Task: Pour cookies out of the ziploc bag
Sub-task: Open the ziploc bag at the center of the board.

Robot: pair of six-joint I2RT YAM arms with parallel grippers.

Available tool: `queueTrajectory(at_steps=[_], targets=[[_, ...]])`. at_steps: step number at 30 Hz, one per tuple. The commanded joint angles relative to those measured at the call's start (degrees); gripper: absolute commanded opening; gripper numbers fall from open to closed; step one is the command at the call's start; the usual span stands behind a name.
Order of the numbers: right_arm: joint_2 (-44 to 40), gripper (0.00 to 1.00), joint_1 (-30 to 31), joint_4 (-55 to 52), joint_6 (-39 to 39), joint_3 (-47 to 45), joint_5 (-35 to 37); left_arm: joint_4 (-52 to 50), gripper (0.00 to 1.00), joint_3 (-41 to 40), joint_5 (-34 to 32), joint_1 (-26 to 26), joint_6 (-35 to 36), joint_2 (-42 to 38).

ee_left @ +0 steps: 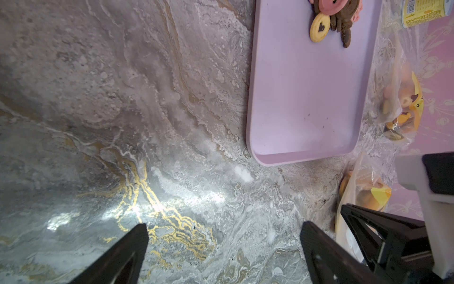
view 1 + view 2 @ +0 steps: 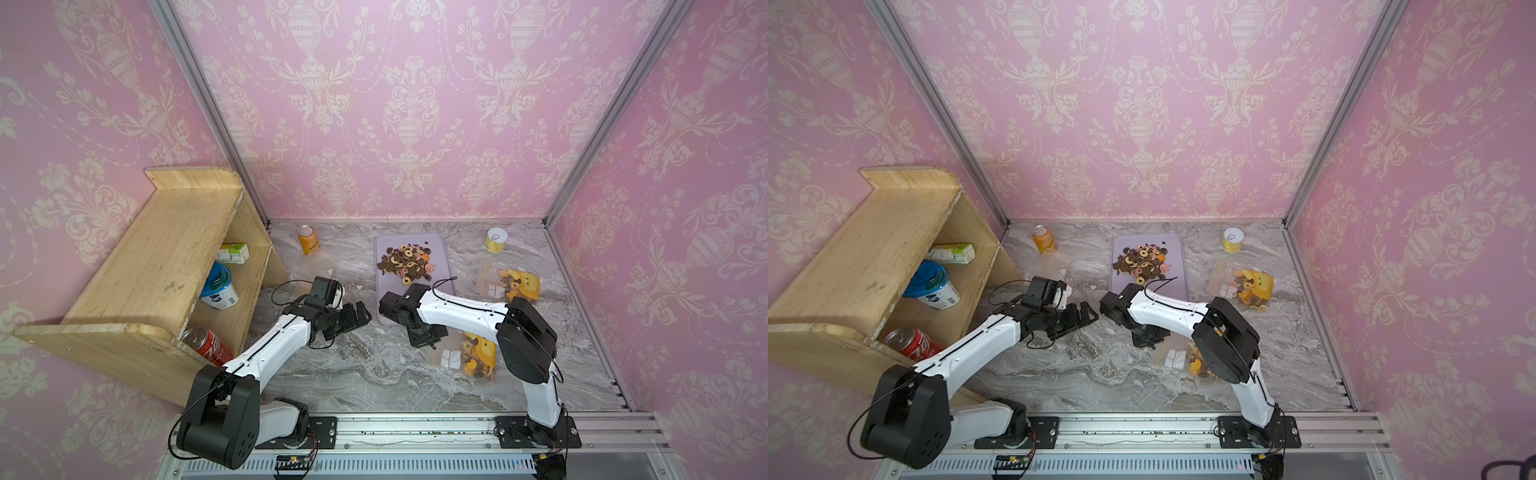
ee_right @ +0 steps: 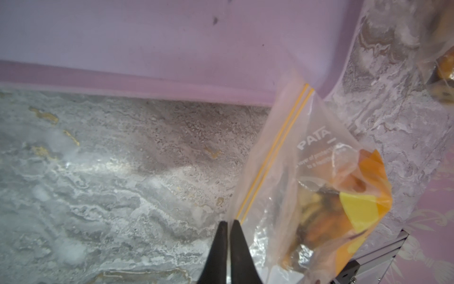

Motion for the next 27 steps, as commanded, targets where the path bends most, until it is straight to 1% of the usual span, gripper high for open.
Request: queueTrajectory(at_steps=[1, 5, 8, 11, 18, 24, 27], targets=[[-2.24, 0.03, -0.54, 0.58, -0.35, -1.42, -0.03, 1.60, 0.99, 0.30, 2.20, 0.13, -1.48, 0.99], [-2.48, 0.00, -0.60, 1.77, -0.67, -2.15, -1.09, 3.98, 0.99, 0.30, 2.80, -1.73, -3.05, 1.68], [-3.28, 0.00, -0.63, 2.95, -0.41, -3.09, -2.14, 6.84, 0.99, 0.13, 3.00, -4.91, -5.28, 3.07], [-6.26, 0.00, -0.65, 5.17, 0.38, -5.77, -3.36, 10.43, 0.99, -0.06, 4.21, -8.40, -8.06, 5.54], [-18.96, 0.00, -0.46, 16.03, 1.29, -18.81, -9.52, 21.08, 0.98, -1.20, 5.51, -14.50, -14.45, 11.20], [-29.97, 0.00, 0.30, 27.38, 2.23, -32.80, -15.97, 27.28, 0.98, -1.54, 7.07, -18.09, -16.80, 14.74], [-33.34, 0.00, 0.14, 31.85, 3.59, -37.21, -17.85, 31.53, 0.94, -2.35, 8.16, -19.98, -18.42, 16.03]])
